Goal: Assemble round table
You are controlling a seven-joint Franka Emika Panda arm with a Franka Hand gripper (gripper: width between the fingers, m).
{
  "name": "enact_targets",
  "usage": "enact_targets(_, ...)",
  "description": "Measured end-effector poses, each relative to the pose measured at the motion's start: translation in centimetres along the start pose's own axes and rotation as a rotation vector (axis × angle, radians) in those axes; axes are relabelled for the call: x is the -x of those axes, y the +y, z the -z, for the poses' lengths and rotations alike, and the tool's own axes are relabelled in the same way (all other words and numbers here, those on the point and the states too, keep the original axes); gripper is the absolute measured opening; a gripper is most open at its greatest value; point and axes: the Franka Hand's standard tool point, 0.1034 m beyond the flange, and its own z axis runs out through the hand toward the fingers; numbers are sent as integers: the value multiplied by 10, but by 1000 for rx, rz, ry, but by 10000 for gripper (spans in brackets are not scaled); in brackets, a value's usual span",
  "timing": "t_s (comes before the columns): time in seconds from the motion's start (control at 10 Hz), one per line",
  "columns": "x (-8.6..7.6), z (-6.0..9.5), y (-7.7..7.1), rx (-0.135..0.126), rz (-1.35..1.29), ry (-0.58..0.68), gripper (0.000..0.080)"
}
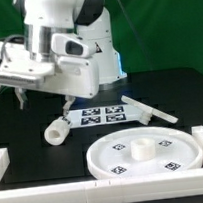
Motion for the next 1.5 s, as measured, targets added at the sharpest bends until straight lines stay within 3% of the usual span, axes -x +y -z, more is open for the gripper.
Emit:
enact_targets(0.1, 1, -1, -10, 1, -118, -2, 648)
enact_targets(0.3, 8, -5, -14, 21, -381, -8, 648)
enact_targets(0.4, 9, -6, -9, 38, -474, -19, 648)
enact_targets(0.7, 17, -4, 4, 55, -875, -18, 648)
enact_targets(1.2, 17, -5, 5, 65, -1185, 8, 648)
enact_targets(1.5, 22, -3, 14, 86, -1635, 51, 648)
